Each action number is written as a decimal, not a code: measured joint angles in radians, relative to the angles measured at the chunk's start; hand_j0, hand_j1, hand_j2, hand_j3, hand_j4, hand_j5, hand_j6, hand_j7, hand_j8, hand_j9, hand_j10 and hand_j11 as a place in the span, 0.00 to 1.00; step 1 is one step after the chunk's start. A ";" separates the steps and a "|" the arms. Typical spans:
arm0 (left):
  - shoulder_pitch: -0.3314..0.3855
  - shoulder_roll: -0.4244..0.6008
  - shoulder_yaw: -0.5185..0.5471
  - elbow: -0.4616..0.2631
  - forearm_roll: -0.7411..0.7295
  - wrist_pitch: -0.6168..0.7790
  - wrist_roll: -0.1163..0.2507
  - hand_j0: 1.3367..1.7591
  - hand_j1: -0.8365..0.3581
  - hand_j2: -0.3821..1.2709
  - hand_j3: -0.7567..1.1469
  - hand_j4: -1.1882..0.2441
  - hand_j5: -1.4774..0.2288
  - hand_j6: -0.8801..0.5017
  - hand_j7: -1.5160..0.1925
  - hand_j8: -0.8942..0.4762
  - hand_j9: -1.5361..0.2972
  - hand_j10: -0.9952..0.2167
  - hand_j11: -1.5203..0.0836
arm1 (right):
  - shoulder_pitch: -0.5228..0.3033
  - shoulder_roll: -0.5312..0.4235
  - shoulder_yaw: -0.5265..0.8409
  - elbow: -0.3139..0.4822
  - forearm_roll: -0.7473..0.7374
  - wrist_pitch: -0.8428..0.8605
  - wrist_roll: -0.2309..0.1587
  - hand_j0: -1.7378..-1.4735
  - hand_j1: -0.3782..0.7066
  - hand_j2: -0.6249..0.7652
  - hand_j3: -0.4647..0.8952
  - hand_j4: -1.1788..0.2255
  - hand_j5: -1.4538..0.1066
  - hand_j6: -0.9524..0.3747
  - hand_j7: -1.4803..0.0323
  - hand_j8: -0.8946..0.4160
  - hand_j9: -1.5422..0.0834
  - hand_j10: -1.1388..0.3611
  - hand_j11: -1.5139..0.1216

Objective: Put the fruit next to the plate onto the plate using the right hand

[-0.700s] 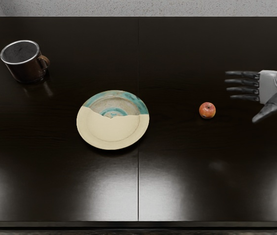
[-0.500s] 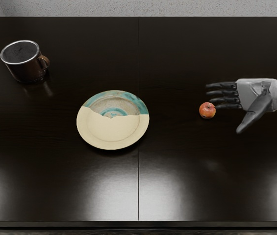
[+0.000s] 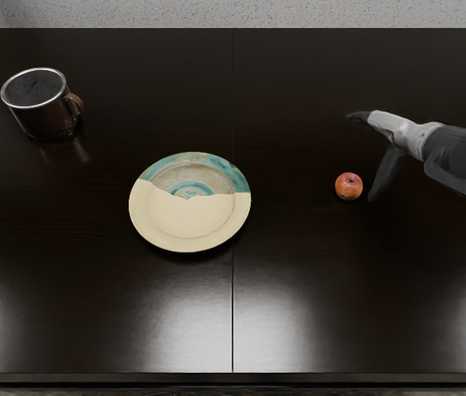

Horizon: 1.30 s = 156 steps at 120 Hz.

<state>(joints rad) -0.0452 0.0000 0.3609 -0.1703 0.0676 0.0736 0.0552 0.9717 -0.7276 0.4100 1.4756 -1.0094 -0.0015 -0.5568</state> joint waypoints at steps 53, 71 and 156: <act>0.000 0.000 0.000 0.000 0.000 0.000 0.000 0.76 0.76 0.26 0.40 0.67 0.69 0.47 0.71 0.48 0.67 0.63 0.76 | -0.063 0.173 -0.174 -0.135 -0.159 -0.347 -0.003 0.30 0.27 0.42 0.34 0.68 0.75 0.55 0.79 0.51 0.77 0.61 0.75; 0.000 0.000 0.000 0.000 0.000 0.000 0.000 0.76 0.76 0.26 0.40 0.67 0.69 0.47 0.71 0.48 0.67 0.63 0.76 | -0.065 0.191 -0.187 -0.143 -0.161 -0.363 -0.003 0.30 0.34 0.41 0.34 0.64 0.70 0.50 0.74 0.46 0.72 0.57 0.70; 0.000 0.000 0.000 0.000 0.000 0.000 0.000 0.76 0.76 0.26 0.40 0.67 0.69 0.47 0.71 0.48 0.67 0.63 0.76 | -0.083 0.218 -0.192 -0.139 -0.150 -0.362 -0.005 0.31 0.57 0.42 0.34 0.45 0.48 0.31 0.51 0.38 0.51 0.43 0.49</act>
<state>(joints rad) -0.0451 0.0000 0.3611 -0.1702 0.0676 0.0736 0.0552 0.8889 -0.5097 0.2181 1.3368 -1.1590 -0.3635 -0.5614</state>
